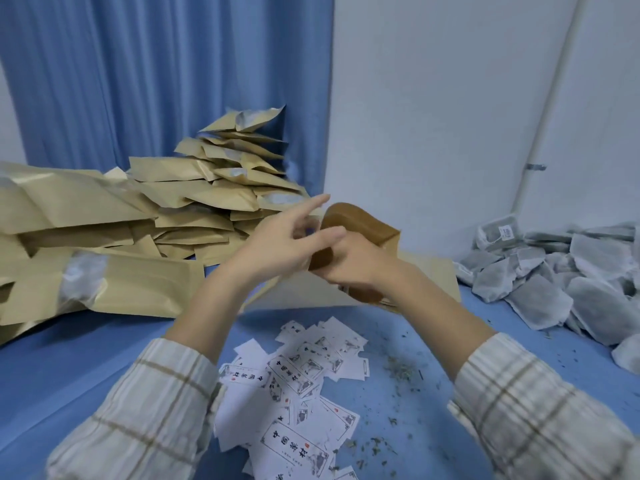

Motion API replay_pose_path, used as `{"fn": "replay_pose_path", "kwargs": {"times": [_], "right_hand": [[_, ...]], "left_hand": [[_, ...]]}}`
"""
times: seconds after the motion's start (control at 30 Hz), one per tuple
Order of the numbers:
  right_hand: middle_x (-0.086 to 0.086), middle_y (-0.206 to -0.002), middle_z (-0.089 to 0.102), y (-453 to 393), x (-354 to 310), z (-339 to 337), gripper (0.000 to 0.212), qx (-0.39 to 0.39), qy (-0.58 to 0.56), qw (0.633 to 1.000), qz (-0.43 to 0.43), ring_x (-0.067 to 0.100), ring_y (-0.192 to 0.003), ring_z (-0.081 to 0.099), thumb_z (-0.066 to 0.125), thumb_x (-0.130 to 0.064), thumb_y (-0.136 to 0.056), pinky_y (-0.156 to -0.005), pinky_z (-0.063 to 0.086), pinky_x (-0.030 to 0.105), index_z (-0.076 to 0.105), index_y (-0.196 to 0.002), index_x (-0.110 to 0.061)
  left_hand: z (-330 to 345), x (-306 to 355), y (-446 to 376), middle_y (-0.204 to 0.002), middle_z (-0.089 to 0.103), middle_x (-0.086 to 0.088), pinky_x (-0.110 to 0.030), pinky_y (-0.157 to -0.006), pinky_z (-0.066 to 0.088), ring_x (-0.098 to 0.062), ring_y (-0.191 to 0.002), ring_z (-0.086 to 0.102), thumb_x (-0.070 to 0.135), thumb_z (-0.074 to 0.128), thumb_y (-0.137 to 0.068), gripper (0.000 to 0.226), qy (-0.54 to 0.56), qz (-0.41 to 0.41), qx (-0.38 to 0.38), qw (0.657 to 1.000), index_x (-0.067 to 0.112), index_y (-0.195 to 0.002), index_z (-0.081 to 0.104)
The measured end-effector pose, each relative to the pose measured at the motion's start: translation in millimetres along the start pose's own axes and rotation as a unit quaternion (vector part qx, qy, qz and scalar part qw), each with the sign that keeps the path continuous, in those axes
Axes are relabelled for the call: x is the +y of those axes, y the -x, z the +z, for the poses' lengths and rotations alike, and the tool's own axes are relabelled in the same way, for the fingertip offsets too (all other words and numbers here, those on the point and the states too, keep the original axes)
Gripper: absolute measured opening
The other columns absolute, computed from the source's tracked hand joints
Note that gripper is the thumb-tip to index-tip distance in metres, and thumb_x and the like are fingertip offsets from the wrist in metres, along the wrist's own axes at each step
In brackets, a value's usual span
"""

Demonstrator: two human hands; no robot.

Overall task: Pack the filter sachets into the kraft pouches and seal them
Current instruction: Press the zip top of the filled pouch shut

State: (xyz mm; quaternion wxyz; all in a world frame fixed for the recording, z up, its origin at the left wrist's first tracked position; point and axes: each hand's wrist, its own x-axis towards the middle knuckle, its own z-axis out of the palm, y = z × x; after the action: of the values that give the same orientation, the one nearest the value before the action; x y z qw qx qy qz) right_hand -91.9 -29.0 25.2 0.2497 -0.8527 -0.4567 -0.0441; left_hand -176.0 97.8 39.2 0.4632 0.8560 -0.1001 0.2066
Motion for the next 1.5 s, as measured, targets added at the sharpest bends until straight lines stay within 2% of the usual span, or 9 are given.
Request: {"fn": "replay_pose_path", "kwargs": {"times": [0.07, 0.17, 0.3, 0.4, 0.63, 0.8, 0.93, 1.17, 1.5], "right_hand": [[-0.006, -0.073, 0.056, -4, 2, -22, 0.019, 0.007, 0.009, 0.999, 0.048, 0.017, -0.069, 0.058, 0.056, -0.036, -0.077, -0.051, 0.036, 0.023, 0.05, -0.089, -0.022], [-0.007, -0.091, 0.055, -6, -3, -53, 0.062, -0.003, -0.005, 0.991, 0.131, 0.012, -0.083, 0.053, 0.053, -0.066, -0.067, -0.062, 0.037, 0.025, 0.051, -0.109, -0.022], [-0.008, -0.1, 0.065, -4, -21, -85, 0.064, -0.024, -0.041, 0.993, 0.113, 0.011, -0.098, 0.058, 0.048, -0.074, -0.055, -0.081, 0.045, 0.029, 0.066, -0.097, -0.029], [-0.018, -0.094, 0.062, 0, -28, -102, 0.041, 0.058, -0.041, 0.994, 0.077, 0.007, -0.094, 0.055, 0.046, -0.072, -0.075, -0.077, 0.043, 0.025, 0.065, -0.082, -0.037], [0.013, -0.066, 0.054, 32, -9, -138, 0.078, 0.177, 0.06, 0.982, -0.002, 0.018, -0.062, 0.046, 0.035, -0.083, -0.07, -0.058, 0.034, 0.03, 0.058, -0.06, -0.009], [-0.02, -0.117, 0.052, 49, 19, -144, 0.043, 0.177, 0.017, 0.984, -0.01, -0.006, -0.111, 0.041, 0.062, -0.075, -0.052, -0.083, 0.032, 0.011, 0.062, -0.066, -0.034], [-0.013, -0.053, 0.042, 53, 48, -144, 0.05, 0.211, -0.072, 0.975, 0.024, 0.003, -0.053, 0.036, 0.074, -0.058, -0.056, -0.05, 0.025, 0.014, 0.057, -0.055, -0.011], [-0.014, -0.051, 0.052, 57, 73, -134, 0.037, 0.231, -0.144, 0.961, 0.054, -0.001, -0.053, 0.048, 0.084, -0.035, -0.061, -0.05, 0.035, 0.006, 0.057, -0.086, -0.028], [-0.014, -0.12, 0.056, 22, 24, -135, 0.053, 0.043, 0.001, 0.997, 0.062, 0.005, -0.113, 0.05, 0.067, -0.064, -0.067, -0.091, 0.038, 0.022, 0.058, -0.116, -0.046]], "left_hand": [[-9, 5, 2, -0.139, 0.05, 0.007, -0.029, -0.107, 0.036, -0.002, -0.128, 0.045, 0.065, 0.064, -0.063, 0.082, 0.026, 0.018, -0.03, 0.999, 0.044, -0.138, 0.039], [-18, 7, 6, -0.126, 0.059, 0.017, -0.018, -0.095, 0.042, 0.003, -0.118, 0.052, 0.054, 0.072, -0.062, 0.072, 0.059, 0.071, -0.061, 0.994, 0.041, -0.129, 0.051], [-9, 10, -5, -0.091, 0.068, 0.025, -0.009, -0.074, 0.043, 0.009, -0.087, 0.058, 0.028, 0.069, -0.084, 0.02, 0.044, 0.118, 0.123, 0.984, 0.041, -0.099, 0.066], [-6, 17, -16, -0.08, 0.068, 0.029, -0.012, -0.073, 0.042, 0.009, -0.081, 0.058, 0.024, 0.061, -0.09, 0.019, 0.08, 0.119, 0.213, 0.966, 0.042, -0.09, 0.066], [-7, 18, -31, -0.081, 0.06, -0.002, -0.015, -0.061, 0.039, -0.006, -0.07, 0.05, 0.029, 0.053, -0.096, 0.027, 0.156, 0.073, 0.269, 0.948, 0.004, -0.093, 0.065], [-7, 13, -29, -0.075, 0.069, 0.017, -0.008, -0.064, 0.046, 0.007, -0.068, 0.06, 0.03, 0.053, -0.096, 0.019, 0.198, 0.03, 0.258, 0.945, 0.021, -0.086, 0.066], [-5, 8, -27, -0.078, 0.068, 0.004, -0.023, -0.066, 0.047, -0.008, -0.071, 0.06, 0.032, 0.057, -0.093, 0.023, 0.222, -0.008, 0.245, 0.944, 0.015, -0.084, 0.068], [24, 2, -33, -0.077, 0.063, -0.006, -0.029, -0.07, 0.044, -0.017, -0.073, 0.055, 0.025, 0.057, -0.094, 0.028, 0.239, -0.052, 0.285, 0.927, 0.0, -0.086, 0.064], [43, -3, -31, -0.063, 0.057, 0.01, -0.028, -0.064, 0.037, -0.007, -0.064, 0.046, 0.028, 0.055, -0.095, 0.031, 0.16, 0.001, 0.326, 0.932, 0.013, -0.069, 0.06]]}}
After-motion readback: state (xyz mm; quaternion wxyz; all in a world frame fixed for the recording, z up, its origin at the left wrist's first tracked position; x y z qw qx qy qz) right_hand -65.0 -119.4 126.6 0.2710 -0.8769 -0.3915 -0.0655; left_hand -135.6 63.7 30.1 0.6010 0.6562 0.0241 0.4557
